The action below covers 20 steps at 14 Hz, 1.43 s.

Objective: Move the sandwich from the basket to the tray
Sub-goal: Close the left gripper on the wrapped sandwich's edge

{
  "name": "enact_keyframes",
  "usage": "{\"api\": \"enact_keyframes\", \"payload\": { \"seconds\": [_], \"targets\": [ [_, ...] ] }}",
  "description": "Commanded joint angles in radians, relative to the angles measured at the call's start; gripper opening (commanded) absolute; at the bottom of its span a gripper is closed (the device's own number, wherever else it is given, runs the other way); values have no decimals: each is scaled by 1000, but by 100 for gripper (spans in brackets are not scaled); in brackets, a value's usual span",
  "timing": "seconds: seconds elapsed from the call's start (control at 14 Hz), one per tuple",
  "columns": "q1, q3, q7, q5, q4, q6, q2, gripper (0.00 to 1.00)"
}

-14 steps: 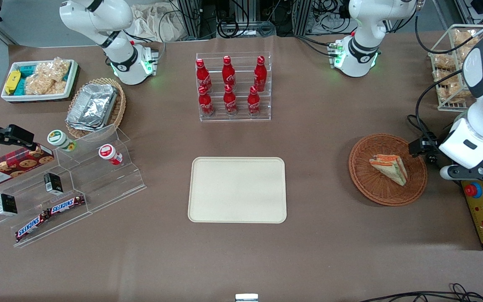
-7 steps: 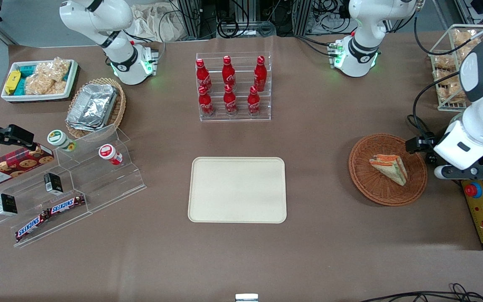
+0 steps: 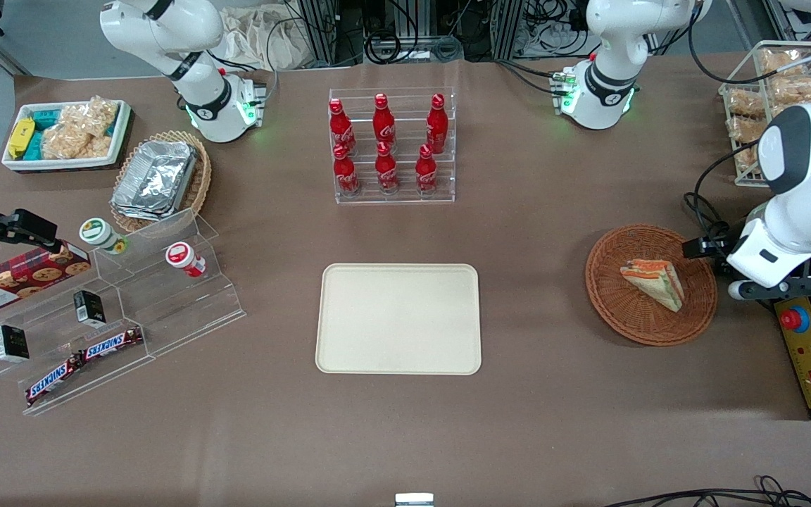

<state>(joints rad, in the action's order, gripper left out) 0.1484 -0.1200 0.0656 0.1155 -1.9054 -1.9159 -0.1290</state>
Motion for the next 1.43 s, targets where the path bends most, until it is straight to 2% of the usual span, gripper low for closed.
{"api": "enact_keyframes", "payload": {
  "seconds": [0.0, 0.07, 0.21, 0.57, 0.86, 0.93, 1.07, 1.14, 1.21, 1.29, 1.36],
  "targets": [
    [30, -6, 10, -49, -69, -92, 0, 99],
    [33, -6, 31, -98, -93, -138, -12, 99],
    [48, -4, 115, -126, -138, -227, -44, 99],
    [46, -6, 335, -128, -178, -442, -176, 99],
    [51, 2, 338, -128, -265, -622, -242, 98],
    [50, 6, 338, -128, -265, -626, -245, 94],
    [48, 7, 385, -128, -258, -609, -233, 69],
    [46, 7, 398, -126, -239, -562, -227, 63],
    [42, 5, 402, -120, -213, -496, -221, 41],
    [40, 5, 401, -117, -189, -447, -218, 13],
    [40, 2, 396, -112, -169, -405, -213, 0]
  ]
}}
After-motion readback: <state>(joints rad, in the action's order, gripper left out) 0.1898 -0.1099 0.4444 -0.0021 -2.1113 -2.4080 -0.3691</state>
